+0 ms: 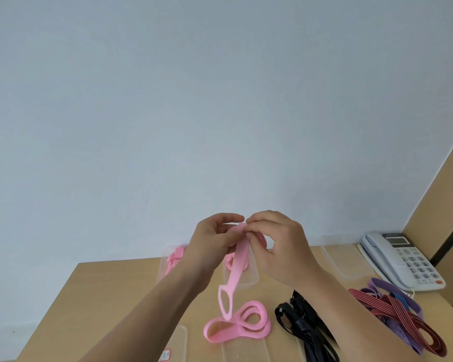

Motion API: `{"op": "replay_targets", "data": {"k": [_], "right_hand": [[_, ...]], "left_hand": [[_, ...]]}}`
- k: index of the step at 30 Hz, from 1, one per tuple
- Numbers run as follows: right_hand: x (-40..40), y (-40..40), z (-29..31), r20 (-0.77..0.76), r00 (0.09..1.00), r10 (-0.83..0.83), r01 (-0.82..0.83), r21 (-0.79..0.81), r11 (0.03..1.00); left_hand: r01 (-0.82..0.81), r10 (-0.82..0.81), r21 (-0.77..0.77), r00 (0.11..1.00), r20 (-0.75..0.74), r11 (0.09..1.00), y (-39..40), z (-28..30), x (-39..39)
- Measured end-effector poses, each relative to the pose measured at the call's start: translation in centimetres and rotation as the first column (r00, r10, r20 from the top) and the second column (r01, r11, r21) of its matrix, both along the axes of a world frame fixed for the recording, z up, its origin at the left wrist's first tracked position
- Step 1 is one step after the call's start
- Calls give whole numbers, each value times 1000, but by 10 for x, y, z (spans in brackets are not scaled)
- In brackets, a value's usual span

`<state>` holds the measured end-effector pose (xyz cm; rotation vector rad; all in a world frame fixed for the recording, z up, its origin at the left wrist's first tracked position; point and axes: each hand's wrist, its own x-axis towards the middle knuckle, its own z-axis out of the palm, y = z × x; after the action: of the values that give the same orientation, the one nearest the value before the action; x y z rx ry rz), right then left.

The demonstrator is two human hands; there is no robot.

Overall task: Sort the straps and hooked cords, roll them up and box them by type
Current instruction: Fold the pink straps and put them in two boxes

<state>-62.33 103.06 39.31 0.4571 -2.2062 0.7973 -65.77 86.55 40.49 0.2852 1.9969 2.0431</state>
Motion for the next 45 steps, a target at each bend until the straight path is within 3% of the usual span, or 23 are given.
{"op": "replay_targets", "data": {"k": [5, 8, 12, 17, 25, 32, 45], "right_hand": [[-6, 1, 3, 188, 982, -4, 37, -176, 984], [-9, 2, 5, 292, 956, -17, 54, -121, 991], [-7, 3, 8, 312, 950, 8, 20, -86, 996], [-7, 6, 7, 242, 970, -18, 59, -162, 985], [-9, -3, -6, 30, 996, -85, 87, -87, 992], [-11, -4, -7, -56, 994, -91, 88, -51, 995], [-8, -5, -13, -64, 995, -77, 76, -9, 997]], "left_hand": [[-40, 33, -88, 996, -77, 995, 2, -1, 3], [-53, 43, -104, 995, -93, 993, 2, -1, 4], [-38, 33, -84, 998, -58, 996, 1, -2, 5], [11, -9, -46, 999, 36, 999, 2, -7, 9], [-73, 52, 108, 982, 182, 991, 2, -7, 7], [-77, 53, 121, 981, 187, 990, 0, -5, 6], [-15, 1, 122, 994, 108, 992, -5, -9, 0]]}}
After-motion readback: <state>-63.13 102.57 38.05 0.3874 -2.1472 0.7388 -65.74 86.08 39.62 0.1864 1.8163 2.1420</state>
